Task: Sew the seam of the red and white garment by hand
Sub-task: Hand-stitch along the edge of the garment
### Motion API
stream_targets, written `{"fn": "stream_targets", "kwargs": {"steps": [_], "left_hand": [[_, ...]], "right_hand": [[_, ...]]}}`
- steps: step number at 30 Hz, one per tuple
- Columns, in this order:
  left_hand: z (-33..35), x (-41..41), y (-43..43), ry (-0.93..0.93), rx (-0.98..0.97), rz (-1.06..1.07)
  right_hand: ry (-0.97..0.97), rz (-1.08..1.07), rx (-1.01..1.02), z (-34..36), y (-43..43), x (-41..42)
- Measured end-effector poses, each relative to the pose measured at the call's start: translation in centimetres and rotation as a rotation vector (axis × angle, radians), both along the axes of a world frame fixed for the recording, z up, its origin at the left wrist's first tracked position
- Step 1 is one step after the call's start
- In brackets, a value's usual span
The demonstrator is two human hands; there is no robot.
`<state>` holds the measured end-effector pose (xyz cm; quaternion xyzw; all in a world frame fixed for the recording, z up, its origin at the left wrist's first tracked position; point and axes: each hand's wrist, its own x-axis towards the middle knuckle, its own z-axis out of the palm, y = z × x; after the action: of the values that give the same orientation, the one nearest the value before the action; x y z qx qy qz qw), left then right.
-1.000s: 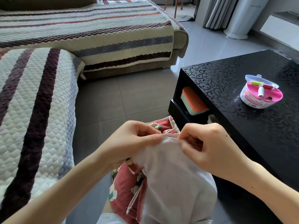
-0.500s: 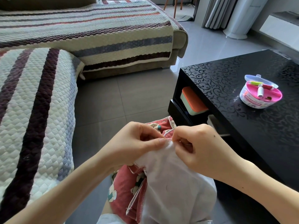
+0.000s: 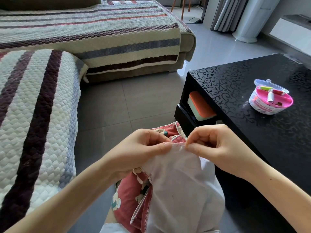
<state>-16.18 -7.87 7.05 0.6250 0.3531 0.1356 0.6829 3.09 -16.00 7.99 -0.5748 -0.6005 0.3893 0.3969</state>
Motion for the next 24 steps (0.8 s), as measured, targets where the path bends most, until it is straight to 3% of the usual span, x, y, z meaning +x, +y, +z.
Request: {"fn": "stream_targets", "kwargs": {"steps": [6,17,24], "left_hand": [[-0.3,0.1,0.1,-0.048,-0.096,-0.015],[-0.4,0.3,0.1,-0.112,-0.153,-0.034],[-0.5,0.9,-0.5,-0.047,-0.035,0.025]], "right_hand": [[0.222,0.065,-0.130,-0.2,0.1,0.5],[0.314,0.085,-0.230,-1.3,0.3,0.4],[0.429,0.094,-0.211,-2.7,0.4,-0.6]]}}
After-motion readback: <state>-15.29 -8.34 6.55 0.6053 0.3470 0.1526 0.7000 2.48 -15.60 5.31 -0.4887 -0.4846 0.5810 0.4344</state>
